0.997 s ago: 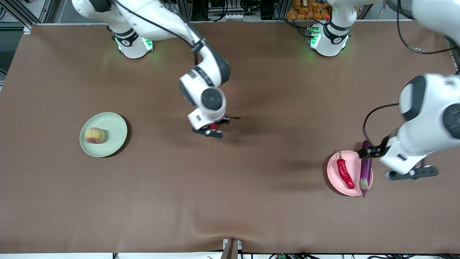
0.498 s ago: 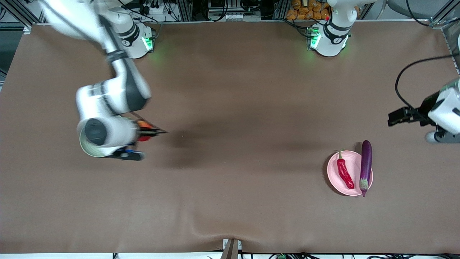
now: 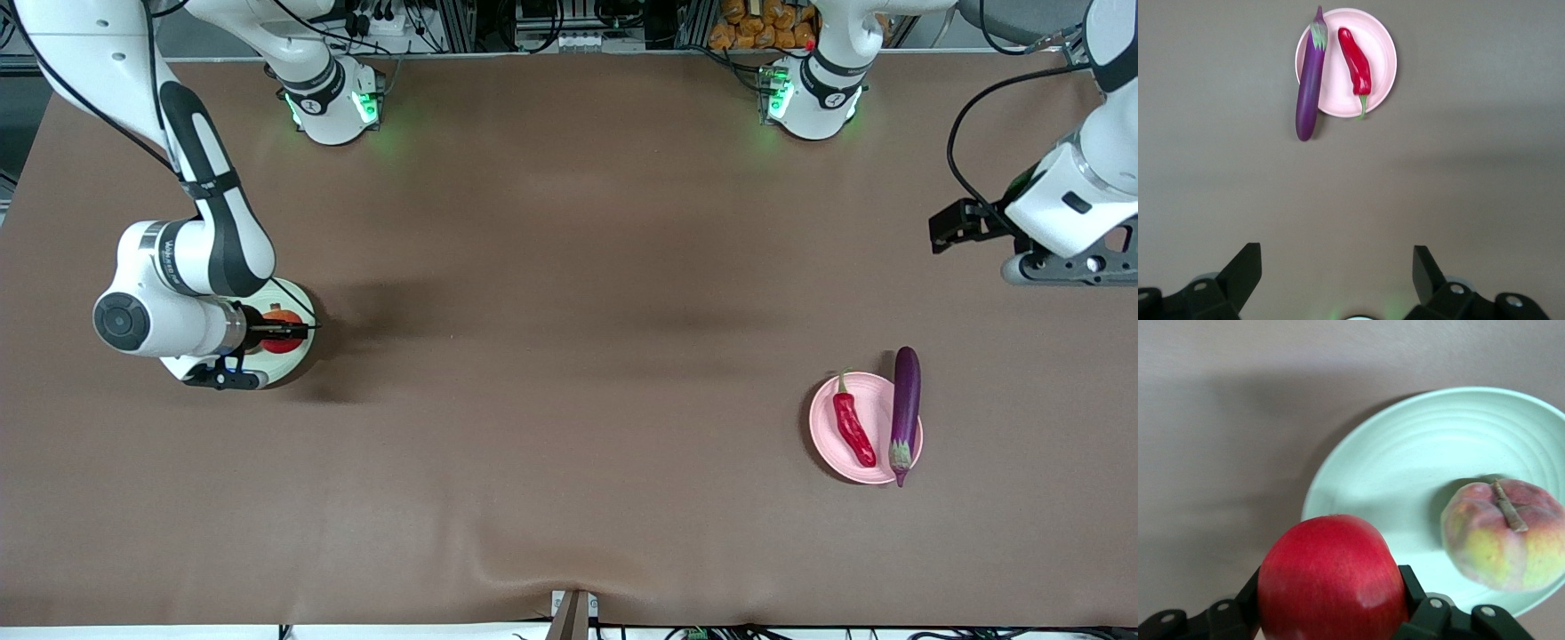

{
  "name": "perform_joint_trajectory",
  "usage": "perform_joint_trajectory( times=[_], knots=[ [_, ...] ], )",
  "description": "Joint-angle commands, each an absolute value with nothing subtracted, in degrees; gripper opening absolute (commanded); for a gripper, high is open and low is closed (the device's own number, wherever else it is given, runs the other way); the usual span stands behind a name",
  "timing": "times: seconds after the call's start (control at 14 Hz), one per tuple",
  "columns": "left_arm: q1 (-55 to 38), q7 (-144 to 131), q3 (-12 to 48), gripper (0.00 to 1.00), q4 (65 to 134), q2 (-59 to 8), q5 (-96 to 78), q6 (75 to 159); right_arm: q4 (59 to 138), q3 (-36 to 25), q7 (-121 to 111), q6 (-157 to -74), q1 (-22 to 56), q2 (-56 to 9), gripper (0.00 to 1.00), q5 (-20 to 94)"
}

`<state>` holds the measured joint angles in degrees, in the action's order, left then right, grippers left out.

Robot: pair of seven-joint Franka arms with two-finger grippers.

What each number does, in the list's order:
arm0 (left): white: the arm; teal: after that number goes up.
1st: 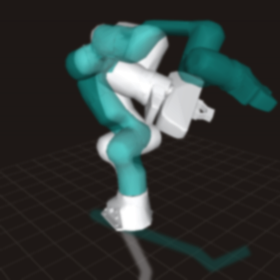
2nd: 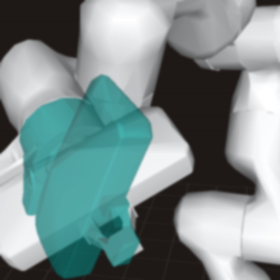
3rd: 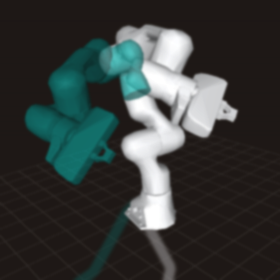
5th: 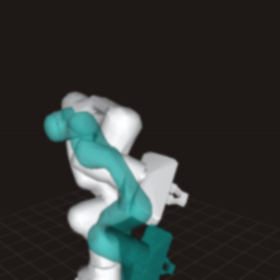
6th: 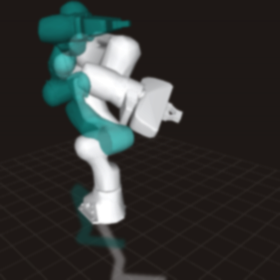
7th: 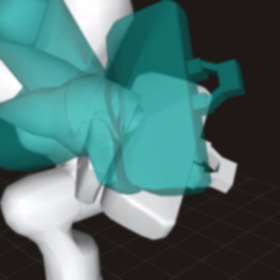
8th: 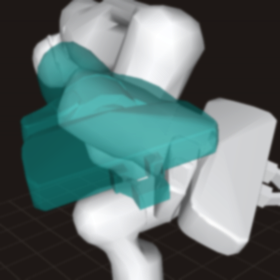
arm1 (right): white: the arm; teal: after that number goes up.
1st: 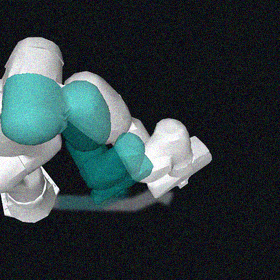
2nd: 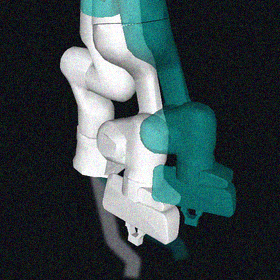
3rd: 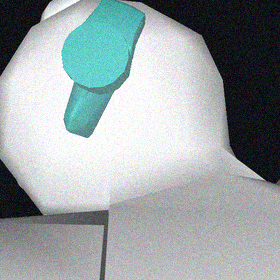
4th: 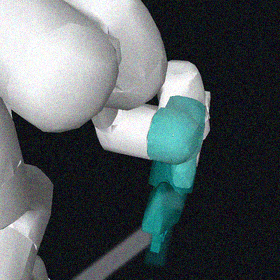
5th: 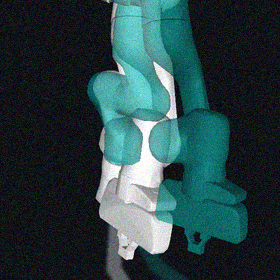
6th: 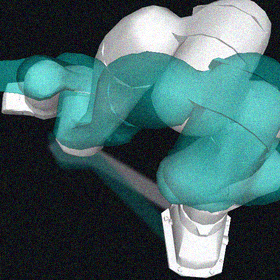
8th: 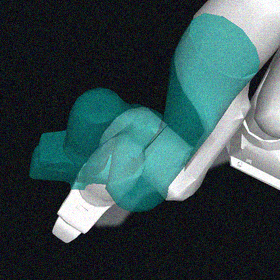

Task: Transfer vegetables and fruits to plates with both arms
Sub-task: 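Carry the apple to the green plate while the left gripper withdraws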

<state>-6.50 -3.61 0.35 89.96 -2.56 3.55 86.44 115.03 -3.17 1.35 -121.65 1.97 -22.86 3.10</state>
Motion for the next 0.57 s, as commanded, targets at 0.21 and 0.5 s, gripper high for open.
perform_joint_trajectory(
  times=[0.21, 0.5],
  knots=[
    [-7.03, -2.11, -2.99, 1.00, 92.20, -0.44, -0.17, 87.36, 117.42, -1.50, -5.70, -125.85, -4.74, -23.02, 0.27, 2.81],
    [-7.03, -2.02, -2.81, 1.00, 89.04, -0.18, 0.00, 86.40, 117.42, -1.49, -5.71, -125.86, -4.31, -23.64, 0.96, 6.85]
  ],
)
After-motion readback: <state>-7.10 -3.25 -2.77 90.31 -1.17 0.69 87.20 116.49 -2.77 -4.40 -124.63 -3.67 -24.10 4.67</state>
